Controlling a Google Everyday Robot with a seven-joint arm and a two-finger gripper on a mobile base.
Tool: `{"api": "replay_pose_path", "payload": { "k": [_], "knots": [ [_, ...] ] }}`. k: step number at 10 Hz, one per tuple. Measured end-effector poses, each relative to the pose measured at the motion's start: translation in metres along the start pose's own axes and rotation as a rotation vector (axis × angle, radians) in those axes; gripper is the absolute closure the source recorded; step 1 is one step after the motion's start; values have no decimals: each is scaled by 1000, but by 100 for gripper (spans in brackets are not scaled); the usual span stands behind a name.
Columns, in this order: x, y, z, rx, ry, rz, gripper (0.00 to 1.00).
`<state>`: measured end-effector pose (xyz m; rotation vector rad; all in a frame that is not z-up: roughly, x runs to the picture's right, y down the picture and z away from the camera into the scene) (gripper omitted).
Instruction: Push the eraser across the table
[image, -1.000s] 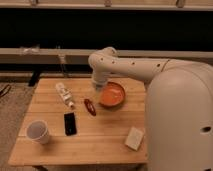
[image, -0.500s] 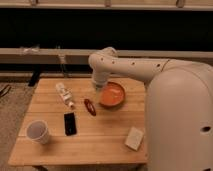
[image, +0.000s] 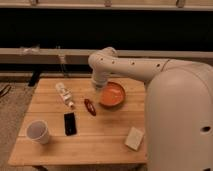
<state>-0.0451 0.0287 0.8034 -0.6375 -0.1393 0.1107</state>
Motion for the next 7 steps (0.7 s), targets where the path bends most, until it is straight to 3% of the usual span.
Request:
{"api": "replay_pose_path", "payload": {
  "k": [3, 5, 6, 7],
  "knots": [
    [-1, -2, -1, 4, -1, -7, 34],
    [-10, -7, 0, 1, 5, -65, 34],
    [-22, -8, 3, -2, 3, -99, 34],
    [-49, -7, 14, -21, 9, -165, 34]
  ]
}}
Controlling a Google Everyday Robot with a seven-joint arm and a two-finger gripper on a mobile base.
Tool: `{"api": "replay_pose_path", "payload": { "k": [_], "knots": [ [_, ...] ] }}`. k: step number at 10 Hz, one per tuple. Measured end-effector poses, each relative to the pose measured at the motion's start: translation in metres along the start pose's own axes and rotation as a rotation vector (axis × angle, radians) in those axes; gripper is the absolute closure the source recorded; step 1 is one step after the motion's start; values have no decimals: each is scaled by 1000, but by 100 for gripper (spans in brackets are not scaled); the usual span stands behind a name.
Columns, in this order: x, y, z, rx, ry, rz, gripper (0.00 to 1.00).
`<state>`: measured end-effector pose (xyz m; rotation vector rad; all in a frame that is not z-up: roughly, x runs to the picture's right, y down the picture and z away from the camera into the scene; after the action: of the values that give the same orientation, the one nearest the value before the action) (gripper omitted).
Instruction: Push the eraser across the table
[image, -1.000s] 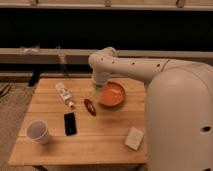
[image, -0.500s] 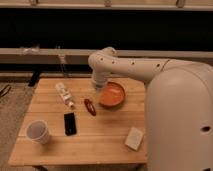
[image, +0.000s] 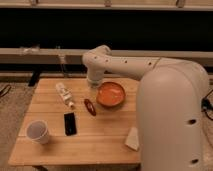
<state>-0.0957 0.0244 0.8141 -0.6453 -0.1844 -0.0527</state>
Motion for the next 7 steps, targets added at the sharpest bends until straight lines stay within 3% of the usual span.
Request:
{"api": "replay_pose_path", "payload": {
  "k": [3, 5, 7],
  "knots": [
    [-71, 17, 31, -64, 4, -142, 34],
    [-103, 50, 50, -113, 19, -243, 34],
    [-117, 84, 73, -162, 34, -333, 34]
  ]
}}
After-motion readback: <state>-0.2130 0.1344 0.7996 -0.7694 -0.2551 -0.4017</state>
